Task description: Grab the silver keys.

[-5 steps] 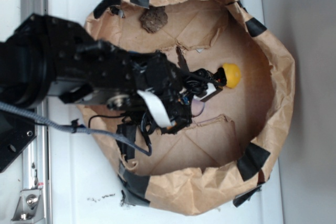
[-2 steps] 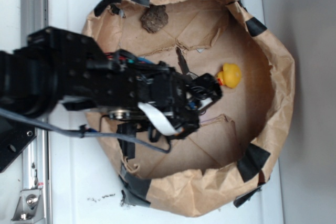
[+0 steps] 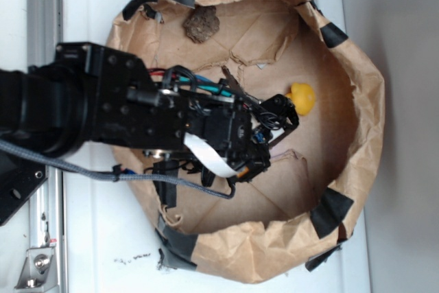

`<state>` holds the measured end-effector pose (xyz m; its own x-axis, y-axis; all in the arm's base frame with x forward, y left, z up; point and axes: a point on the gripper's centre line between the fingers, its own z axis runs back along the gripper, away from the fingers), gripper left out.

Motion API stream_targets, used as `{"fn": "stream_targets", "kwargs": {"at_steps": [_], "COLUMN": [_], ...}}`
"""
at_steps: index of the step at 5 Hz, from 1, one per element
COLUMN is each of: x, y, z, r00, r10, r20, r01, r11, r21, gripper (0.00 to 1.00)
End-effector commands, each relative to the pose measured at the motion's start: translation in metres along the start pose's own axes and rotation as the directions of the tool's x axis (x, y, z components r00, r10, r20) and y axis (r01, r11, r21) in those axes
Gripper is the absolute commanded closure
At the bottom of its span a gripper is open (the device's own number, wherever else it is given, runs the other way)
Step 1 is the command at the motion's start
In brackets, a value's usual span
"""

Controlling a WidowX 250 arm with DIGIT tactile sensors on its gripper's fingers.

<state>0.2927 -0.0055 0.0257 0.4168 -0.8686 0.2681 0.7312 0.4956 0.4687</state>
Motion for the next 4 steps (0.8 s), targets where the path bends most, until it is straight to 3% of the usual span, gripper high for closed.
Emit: {"fn": "stream_targets", "kwargs": {"at_steps": [1,2,3,4], "x": [0.009,-0.002,-0.003,-0.007], "y": [0.018,0.048,0.079,0.088], "z": [0.039,0.085,0.125,0.150], "r00": [0.991,0.978,0.967,0.960], "r10": [0.046,0.121,0.219,0.281], "r20": [-0.126,-0.168,-0.128,0.010], "r01": [-0.060,-0.161,-0.249,-0.263], "r11": [0.992,0.954,0.917,0.907], "r21": [-0.115,-0.253,-0.312,-0.330], "gripper": [1.00,1.00,1.00,1.00]}}
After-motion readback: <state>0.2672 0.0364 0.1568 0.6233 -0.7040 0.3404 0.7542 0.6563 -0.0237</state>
